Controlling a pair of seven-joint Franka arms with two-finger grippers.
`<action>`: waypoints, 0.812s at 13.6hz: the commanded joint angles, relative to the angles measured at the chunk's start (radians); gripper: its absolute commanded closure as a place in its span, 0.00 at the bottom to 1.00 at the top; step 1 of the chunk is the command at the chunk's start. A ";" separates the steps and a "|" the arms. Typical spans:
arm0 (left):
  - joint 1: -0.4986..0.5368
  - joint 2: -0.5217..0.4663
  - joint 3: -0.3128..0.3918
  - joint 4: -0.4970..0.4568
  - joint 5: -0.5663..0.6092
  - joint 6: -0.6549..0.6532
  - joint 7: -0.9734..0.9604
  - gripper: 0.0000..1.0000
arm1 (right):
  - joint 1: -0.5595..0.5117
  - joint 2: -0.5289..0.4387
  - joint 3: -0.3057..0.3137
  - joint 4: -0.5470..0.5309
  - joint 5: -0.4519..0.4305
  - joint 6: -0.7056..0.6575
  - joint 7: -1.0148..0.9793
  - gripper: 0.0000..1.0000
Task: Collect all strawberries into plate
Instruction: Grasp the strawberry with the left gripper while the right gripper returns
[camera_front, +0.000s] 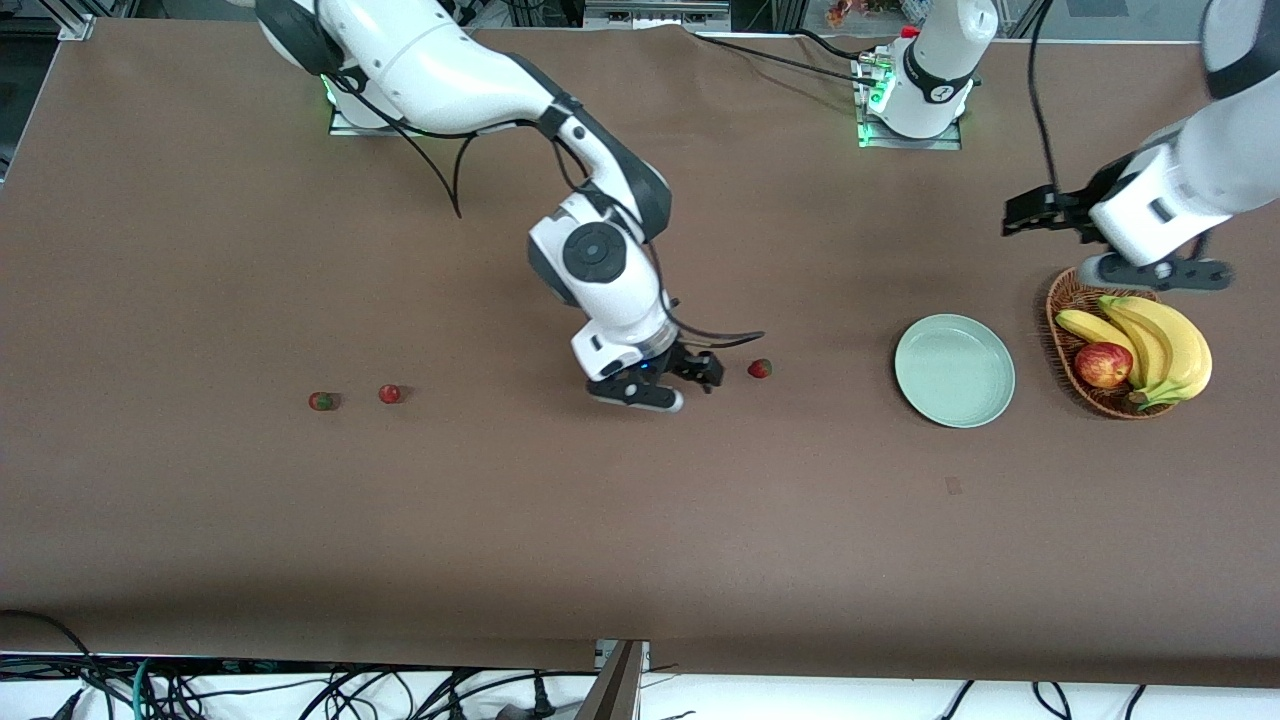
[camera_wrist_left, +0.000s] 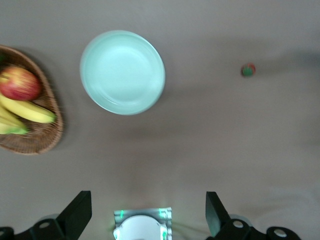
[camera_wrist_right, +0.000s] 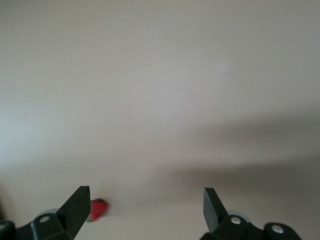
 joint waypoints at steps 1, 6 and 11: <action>-0.011 0.132 -0.043 0.007 -0.019 0.087 -0.026 0.00 | -0.067 -0.073 0.004 -0.035 0.003 -0.186 -0.192 0.00; -0.146 0.331 -0.075 -0.033 -0.019 0.443 -0.248 0.00 | -0.161 -0.094 -0.080 -0.046 -0.008 -0.482 -0.428 0.00; -0.310 0.466 -0.072 -0.151 -0.005 0.831 -0.464 0.00 | -0.262 -0.099 -0.192 -0.101 0.004 -0.547 -0.658 0.00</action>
